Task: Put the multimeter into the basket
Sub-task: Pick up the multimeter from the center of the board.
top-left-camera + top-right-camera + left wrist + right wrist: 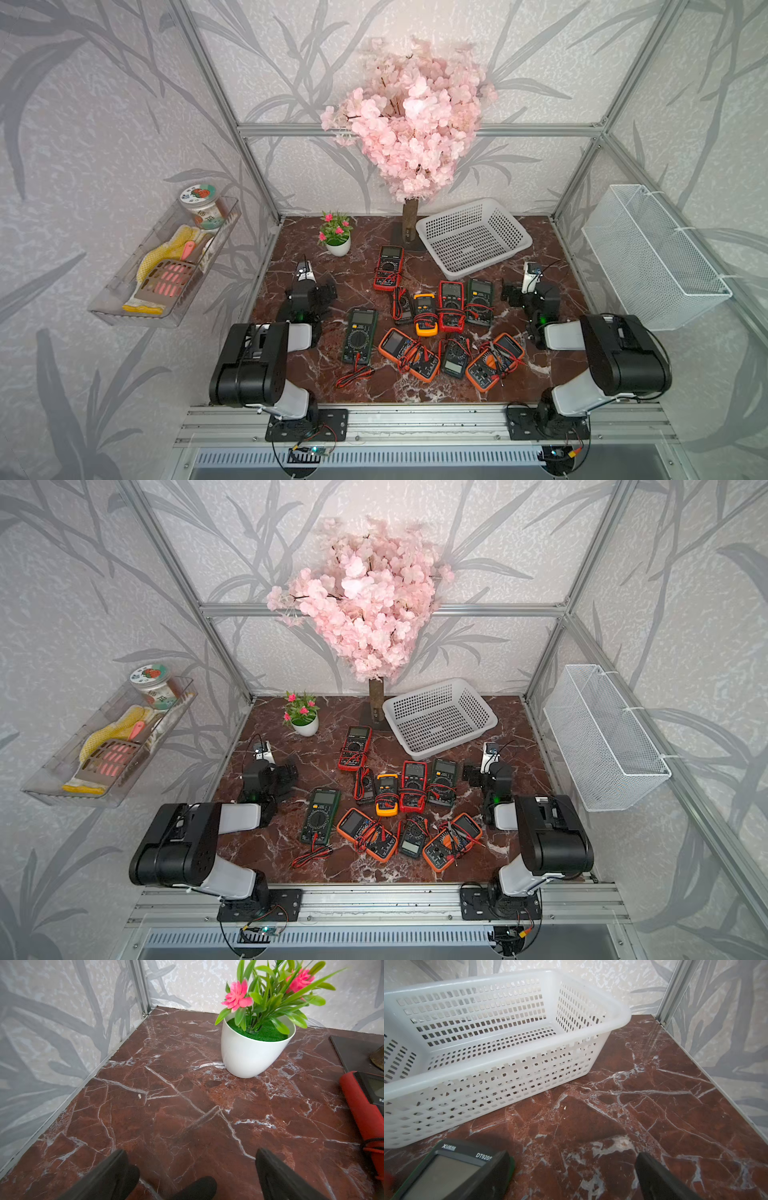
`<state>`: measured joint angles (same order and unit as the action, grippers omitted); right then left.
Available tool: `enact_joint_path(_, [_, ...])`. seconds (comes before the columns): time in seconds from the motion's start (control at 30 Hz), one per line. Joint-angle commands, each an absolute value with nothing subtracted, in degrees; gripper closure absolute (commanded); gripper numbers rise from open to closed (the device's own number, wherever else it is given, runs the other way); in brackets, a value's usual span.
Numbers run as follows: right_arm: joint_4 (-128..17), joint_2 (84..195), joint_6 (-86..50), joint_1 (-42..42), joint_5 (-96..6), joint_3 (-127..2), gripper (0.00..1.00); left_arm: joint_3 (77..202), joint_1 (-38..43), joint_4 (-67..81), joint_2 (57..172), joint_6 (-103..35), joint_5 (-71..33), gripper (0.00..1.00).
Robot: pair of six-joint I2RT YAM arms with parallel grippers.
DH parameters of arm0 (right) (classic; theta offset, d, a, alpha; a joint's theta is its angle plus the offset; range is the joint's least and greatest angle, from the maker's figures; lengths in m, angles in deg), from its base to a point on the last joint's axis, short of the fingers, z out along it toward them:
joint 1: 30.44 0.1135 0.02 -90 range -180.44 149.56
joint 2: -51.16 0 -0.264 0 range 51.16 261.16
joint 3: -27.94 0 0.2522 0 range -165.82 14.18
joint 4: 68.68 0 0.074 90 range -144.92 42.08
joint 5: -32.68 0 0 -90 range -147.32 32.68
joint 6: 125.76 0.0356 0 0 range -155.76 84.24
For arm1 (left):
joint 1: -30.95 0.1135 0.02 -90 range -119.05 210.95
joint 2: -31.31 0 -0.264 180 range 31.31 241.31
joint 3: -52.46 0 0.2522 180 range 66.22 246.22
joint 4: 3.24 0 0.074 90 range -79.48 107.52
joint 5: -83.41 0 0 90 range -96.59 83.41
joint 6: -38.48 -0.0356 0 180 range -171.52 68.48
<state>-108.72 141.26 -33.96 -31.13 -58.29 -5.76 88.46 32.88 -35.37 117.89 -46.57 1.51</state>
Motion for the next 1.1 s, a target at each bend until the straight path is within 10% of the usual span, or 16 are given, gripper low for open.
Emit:
enact_joint_path(0.0, [-110.21, 141.86, -34.27, -30.82, -57.84, -7.09, 0.01, 89.45, 32.79, -36.47, 118.49, -47.18, 2.29, 0.0])
enact_joint_path(1.07, [-109.68, 141.79, -33.57, -30.88, -59.25, -7.37, 0.01, 89.54, 33.11, -36.37, 118.48, -47.11, 1.73, 0.0])
